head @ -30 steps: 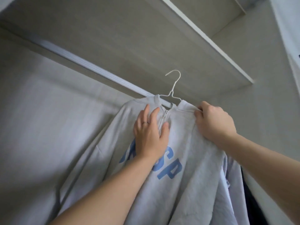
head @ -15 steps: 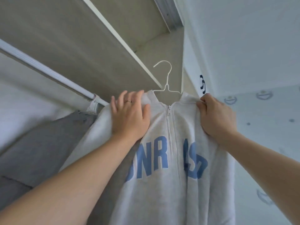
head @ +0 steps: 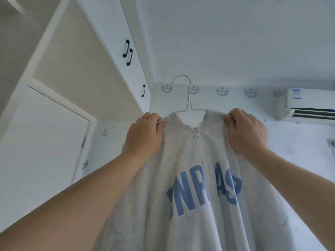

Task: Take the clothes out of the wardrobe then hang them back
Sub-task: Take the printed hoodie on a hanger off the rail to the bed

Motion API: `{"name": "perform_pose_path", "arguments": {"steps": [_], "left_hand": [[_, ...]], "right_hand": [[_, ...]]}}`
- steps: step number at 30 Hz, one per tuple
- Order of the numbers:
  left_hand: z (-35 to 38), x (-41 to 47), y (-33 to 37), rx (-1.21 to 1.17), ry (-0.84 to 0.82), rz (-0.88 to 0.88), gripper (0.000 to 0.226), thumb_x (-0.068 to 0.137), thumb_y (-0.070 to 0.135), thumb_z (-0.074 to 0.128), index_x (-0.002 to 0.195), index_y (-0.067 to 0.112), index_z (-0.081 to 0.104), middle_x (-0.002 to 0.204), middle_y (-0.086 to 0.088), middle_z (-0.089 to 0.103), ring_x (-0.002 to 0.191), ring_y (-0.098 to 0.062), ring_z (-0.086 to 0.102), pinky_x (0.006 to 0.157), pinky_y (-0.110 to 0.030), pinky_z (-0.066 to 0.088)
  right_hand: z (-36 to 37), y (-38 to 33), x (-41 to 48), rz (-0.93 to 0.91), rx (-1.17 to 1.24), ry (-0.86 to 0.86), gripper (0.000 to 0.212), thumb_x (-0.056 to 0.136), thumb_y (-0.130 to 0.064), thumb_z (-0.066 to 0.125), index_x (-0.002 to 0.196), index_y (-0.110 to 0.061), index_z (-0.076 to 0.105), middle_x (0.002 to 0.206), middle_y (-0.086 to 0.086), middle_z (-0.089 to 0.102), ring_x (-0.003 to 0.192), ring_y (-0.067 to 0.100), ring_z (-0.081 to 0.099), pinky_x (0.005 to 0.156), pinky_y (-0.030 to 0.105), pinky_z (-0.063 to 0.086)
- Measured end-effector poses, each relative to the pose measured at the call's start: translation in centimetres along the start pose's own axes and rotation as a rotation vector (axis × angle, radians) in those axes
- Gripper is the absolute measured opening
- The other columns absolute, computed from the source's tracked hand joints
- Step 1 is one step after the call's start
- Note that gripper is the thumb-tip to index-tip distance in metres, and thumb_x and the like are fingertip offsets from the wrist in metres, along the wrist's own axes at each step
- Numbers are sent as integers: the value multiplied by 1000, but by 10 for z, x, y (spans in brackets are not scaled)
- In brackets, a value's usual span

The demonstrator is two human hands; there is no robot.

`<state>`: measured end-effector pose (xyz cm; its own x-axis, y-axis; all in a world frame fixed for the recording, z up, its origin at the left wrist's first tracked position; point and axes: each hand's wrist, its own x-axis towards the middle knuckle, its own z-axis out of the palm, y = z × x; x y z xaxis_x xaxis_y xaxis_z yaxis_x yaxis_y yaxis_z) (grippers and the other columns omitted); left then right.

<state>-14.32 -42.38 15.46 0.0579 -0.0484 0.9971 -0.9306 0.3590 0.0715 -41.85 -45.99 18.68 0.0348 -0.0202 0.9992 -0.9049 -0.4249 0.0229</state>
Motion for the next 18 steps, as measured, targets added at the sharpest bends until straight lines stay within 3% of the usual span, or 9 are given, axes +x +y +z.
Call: {"name": "perform_pose_path", "arguments": {"steps": [6, 9, 13, 18], "left_hand": [[145, -61, 32, -228, -243, -74, 38, 103, 46, 46, 72, 23, 42, 74, 5, 47, 70, -19, 49, 61, -36, 32], [212, -96, 44, -331, -336, -117, 40, 103, 47, 45, 71, 22, 40, 76, 4, 47, 69, -15, 46, 58, -34, 28], [303, -148, 51, -439, -447, -94, 43, 103, 49, 42, 71, 20, 41, 77, 4, 46, 66, -14, 44, 56, -32, 27], [407, -218, 46, -527, -587, -18, 44, 103, 51, 40, 71, 21, 37, 74, 4, 42, 65, -15, 41, 56, -33, 28]], "right_hand": [[10, 114, -63, 63, -199, -125, 26, 102, -42, 38, 93, -24, 54, 87, -4, 62, 78, 19, 51, 71, 33, 34], [15, 153, -106, 118, -267, -195, 28, 101, -47, 40, 88, -27, 54, 82, -10, 61, 73, 18, 55, 68, 33, 40], [25, 195, -170, 235, -333, -322, 28, 99, -45, 48, 83, -24, 57, 74, -12, 59, 67, 17, 55, 57, 27, 34], [46, 222, -248, 429, -382, -509, 26, 95, -45, 53, 81, -23, 58, 68, -8, 59, 66, 20, 58, 58, 30, 45]]}}
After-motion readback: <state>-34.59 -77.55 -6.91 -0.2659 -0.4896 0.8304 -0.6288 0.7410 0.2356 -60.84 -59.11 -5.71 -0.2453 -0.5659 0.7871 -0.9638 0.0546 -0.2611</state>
